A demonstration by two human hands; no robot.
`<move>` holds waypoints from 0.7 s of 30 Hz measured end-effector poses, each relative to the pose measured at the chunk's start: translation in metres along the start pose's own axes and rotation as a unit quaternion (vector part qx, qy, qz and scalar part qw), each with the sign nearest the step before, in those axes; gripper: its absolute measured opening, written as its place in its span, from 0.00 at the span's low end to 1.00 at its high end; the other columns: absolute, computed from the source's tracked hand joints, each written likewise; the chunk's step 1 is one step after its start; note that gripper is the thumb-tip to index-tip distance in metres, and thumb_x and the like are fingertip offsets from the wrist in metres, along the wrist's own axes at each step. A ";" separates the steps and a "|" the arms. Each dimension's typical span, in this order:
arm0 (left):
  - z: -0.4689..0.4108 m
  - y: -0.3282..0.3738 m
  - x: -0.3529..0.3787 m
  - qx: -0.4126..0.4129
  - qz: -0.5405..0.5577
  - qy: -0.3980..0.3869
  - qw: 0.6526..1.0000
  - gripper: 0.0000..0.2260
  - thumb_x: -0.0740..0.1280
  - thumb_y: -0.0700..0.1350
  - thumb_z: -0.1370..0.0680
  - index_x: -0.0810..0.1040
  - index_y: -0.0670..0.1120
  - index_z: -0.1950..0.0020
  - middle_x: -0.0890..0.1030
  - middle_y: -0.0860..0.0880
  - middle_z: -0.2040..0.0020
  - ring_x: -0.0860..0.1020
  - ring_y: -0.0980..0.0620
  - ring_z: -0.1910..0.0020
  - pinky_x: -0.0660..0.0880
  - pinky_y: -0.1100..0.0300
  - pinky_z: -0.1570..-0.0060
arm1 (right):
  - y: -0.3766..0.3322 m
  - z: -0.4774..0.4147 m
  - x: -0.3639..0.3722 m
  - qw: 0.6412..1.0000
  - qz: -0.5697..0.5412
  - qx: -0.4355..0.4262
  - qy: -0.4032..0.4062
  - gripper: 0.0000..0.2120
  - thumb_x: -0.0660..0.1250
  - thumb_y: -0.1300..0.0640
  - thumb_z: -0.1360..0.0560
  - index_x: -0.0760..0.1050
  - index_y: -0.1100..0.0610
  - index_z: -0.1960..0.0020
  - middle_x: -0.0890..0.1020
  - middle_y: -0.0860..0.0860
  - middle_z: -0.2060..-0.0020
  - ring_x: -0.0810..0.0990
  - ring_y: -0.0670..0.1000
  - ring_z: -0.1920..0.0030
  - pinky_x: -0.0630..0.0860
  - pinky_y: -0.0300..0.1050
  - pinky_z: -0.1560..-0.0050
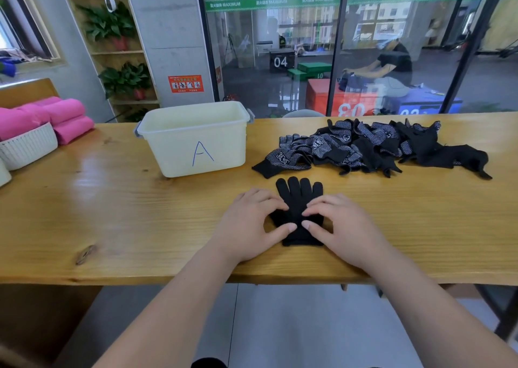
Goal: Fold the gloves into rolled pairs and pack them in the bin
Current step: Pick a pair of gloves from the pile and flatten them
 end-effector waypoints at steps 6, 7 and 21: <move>0.000 0.001 -0.001 -0.013 0.018 0.002 1.000 0.21 0.68 0.68 0.22 0.83 0.57 0.36 0.78 0.62 0.36 0.73 0.61 0.34 0.70 0.55 0.31 | 0.000 0.002 -0.005 0.999 -0.031 0.000 0.044 0.11 0.70 0.40 0.21 0.84 0.42 0.43 0.80 0.35 0.44 0.74 0.42 0.40 0.74 0.43 0.40; 0.001 0.002 -0.003 -0.003 0.026 0.014 1.000 0.19 0.69 0.67 0.22 0.83 0.57 0.38 0.79 0.62 0.38 0.74 0.61 0.35 0.70 0.54 0.32 | 0.001 0.004 -0.007 0.997 -0.058 -0.006 0.054 0.07 0.72 0.41 0.22 0.84 0.42 0.47 0.80 0.35 0.47 0.74 0.41 0.42 0.73 0.42 0.42; 0.002 0.002 -0.002 0.033 0.087 0.001 0.996 0.13 0.75 0.64 0.24 0.86 0.57 0.48 0.81 0.62 0.47 0.76 0.60 0.42 0.74 0.53 0.39 | 0.002 0.005 -0.004 0.994 -0.103 -0.042 0.023 0.13 0.75 0.32 0.30 0.84 0.38 0.52 0.81 0.33 0.51 0.73 0.42 0.46 0.74 0.46 0.44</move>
Point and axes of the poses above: each hand's wrist, its own z-axis away from the middle knuckle, its own x-axis out of the palm, y = z × x, the point moved 5 cm from there along -z, towards the middle knuckle
